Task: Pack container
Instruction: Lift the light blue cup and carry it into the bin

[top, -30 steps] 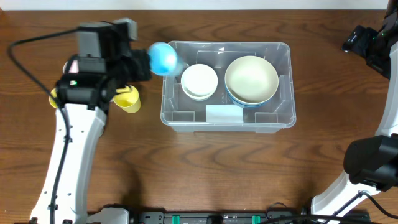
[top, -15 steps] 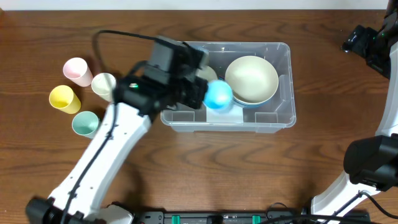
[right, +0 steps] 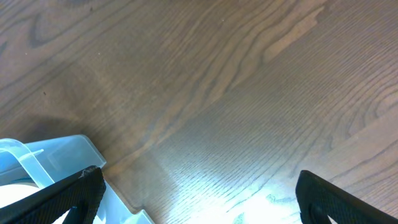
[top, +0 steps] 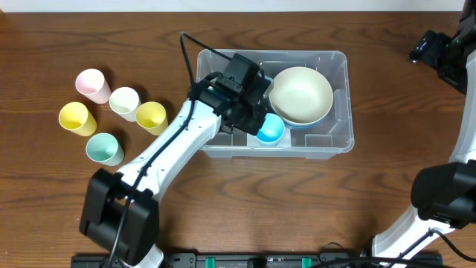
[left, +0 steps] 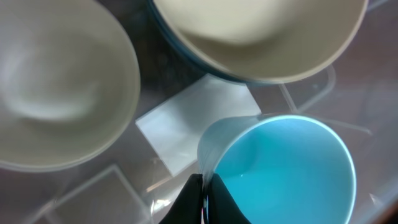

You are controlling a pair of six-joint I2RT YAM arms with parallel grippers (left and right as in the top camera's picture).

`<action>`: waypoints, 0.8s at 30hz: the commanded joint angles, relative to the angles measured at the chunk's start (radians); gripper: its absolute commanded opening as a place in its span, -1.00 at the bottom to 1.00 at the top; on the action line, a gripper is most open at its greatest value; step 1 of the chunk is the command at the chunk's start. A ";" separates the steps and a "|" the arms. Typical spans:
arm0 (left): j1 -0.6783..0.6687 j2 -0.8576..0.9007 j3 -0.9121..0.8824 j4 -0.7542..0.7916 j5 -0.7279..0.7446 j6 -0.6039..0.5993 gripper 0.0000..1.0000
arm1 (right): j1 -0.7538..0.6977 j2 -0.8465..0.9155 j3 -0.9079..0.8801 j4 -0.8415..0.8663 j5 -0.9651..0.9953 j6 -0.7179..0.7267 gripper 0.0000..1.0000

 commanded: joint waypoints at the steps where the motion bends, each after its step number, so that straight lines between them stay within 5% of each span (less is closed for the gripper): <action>1: -0.003 0.021 0.000 0.023 -0.010 0.013 -0.88 | -0.004 0.006 0.001 -0.001 0.003 0.016 0.99; 24: -0.052 0.025 -0.002 0.060 -0.009 0.030 -0.88 | -0.004 0.006 0.001 -0.001 0.003 0.016 0.98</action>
